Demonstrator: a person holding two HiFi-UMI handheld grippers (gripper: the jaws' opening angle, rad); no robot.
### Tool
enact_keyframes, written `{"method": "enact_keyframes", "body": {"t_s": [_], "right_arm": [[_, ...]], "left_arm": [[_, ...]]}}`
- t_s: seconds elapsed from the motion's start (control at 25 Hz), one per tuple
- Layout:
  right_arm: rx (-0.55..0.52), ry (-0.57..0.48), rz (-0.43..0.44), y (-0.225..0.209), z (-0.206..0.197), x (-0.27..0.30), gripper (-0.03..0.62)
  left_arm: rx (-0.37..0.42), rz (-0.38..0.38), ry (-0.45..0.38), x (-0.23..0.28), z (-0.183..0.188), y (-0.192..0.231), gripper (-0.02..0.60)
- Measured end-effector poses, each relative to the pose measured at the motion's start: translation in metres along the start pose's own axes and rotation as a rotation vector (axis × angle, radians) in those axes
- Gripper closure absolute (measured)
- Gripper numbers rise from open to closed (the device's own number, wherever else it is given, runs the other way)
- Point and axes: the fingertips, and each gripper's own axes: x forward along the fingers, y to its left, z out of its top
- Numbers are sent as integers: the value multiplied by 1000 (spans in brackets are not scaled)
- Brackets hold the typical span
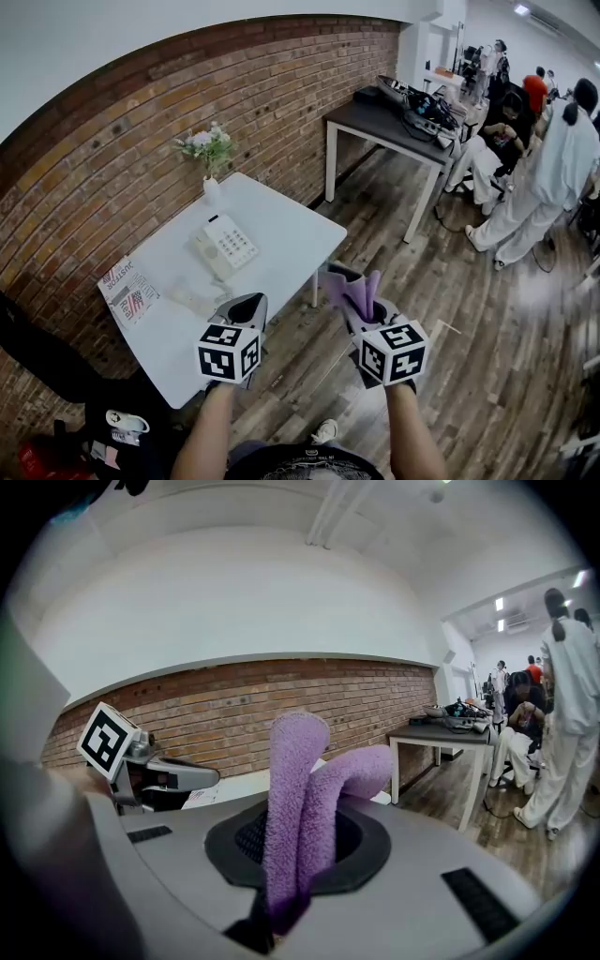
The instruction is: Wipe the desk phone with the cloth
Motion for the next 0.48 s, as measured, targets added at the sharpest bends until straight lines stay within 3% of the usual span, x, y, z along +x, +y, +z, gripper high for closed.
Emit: {"method": "enact_keyframes", "body": {"t_s": [0.48], "right_arm": [[4,19,20,-41,-3,13,546]], "left_arm": [[2,-1,18,45,5,-15,577]]}}
